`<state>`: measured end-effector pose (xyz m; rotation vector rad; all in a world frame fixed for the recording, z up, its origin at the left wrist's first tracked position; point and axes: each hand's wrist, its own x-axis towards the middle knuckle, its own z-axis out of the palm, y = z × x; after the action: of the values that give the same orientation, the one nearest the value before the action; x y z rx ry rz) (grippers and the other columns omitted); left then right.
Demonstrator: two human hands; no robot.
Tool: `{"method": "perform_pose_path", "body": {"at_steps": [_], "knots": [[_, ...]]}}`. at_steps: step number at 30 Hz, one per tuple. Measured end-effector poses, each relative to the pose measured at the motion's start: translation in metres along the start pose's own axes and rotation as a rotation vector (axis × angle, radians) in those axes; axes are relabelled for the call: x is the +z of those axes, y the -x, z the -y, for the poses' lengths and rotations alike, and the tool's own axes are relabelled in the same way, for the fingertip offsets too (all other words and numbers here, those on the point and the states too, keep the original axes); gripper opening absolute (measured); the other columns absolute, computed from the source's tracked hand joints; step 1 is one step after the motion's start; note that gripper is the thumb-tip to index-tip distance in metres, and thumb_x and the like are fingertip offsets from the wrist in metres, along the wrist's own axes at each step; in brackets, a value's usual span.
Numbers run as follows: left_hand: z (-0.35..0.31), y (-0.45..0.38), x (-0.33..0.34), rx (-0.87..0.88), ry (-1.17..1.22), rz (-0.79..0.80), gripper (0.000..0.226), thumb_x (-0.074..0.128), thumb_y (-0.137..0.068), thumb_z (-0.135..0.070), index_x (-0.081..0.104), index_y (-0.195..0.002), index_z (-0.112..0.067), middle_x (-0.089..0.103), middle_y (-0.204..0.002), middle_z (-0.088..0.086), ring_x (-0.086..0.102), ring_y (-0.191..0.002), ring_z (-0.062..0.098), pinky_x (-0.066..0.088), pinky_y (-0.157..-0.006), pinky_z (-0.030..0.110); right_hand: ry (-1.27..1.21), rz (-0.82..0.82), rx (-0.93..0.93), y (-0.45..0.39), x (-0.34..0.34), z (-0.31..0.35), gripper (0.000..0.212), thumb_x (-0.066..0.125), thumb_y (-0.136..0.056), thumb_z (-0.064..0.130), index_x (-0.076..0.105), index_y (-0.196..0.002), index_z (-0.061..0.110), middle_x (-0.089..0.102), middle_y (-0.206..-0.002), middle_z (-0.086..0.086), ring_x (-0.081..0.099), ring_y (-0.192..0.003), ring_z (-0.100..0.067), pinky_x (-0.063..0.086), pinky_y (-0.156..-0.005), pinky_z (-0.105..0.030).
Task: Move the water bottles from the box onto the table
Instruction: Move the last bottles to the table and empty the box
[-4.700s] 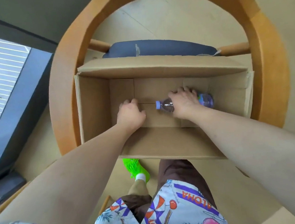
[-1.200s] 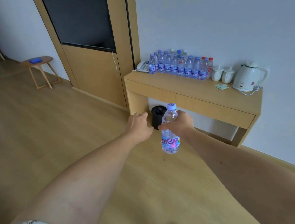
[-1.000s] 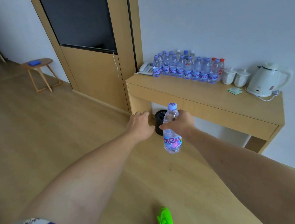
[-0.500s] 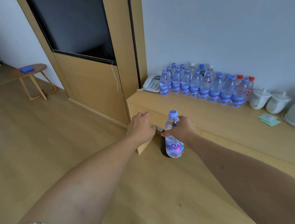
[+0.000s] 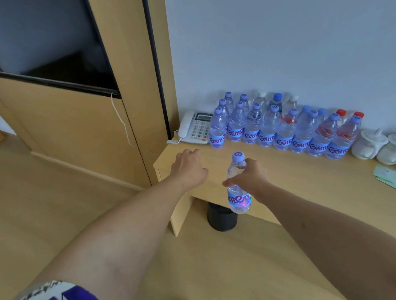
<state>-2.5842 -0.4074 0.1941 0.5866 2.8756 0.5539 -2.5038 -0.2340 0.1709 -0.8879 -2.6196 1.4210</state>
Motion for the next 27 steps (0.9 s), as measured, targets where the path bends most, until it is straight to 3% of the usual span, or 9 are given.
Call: {"method": "perform_pose_path", "body": {"at_steps": [11,19,23,27], "knots": [[0.022,-0.151,0.004,0.208,-0.115,0.104,0.058,0.063,-0.091,-0.034,0.046,-0.144,-0.015,0.047,-0.139,0.013,0.042,-0.129,0.034,0.045,-0.102,0.044,0.059,-0.144,0.107,-0.125,0.016,0.027,0.081,0.097,-0.056,0.033,0.053,-0.122,0.019,0.061,-0.106,0.001,0.061,-0.104,-0.026,0.054,-0.09,-0.045],[0.032,-0.25,0.015,0.116,-0.111,0.113,0.051,0.063,-0.092,-0.036,0.051,-0.137,-0.014,0.05,-0.133,0.013,0.047,-0.125,0.036,0.046,-0.101,0.046,0.093,-0.161,0.175,-0.23,0.014,0.036,0.064,0.098,-0.049,0.023,0.055,-0.097,0.017,0.059,-0.089,0.002,0.063,-0.092,-0.025,0.053,-0.072,-0.037],[0.033,-0.281,0.02,0.085,-0.061,0.14,0.056,0.066,-0.091,-0.035,0.05,-0.14,-0.015,0.049,-0.137,0.013,0.045,-0.128,0.035,0.045,-0.101,0.042,0.069,-0.162,0.177,-0.269,0.014,0.043,0.066,0.096,-0.051,0.015,0.059,-0.106,0.014,0.06,-0.114,-0.012,0.061,-0.102,-0.031,0.055,-0.089,-0.048],[0.038,-0.304,0.027,0.041,-0.021,0.158,0.06,0.067,-0.092,-0.033,0.046,-0.147,-0.019,0.047,-0.142,0.011,0.043,-0.132,0.032,0.045,-0.101,0.039,0.043,-0.157,0.188,-0.289,0.015,0.046,0.075,0.093,-0.058,0.006,0.055,-0.122,0.008,0.054,-0.129,-0.015,0.059,-0.111,-0.034,0.053,-0.094,-0.05]]}}
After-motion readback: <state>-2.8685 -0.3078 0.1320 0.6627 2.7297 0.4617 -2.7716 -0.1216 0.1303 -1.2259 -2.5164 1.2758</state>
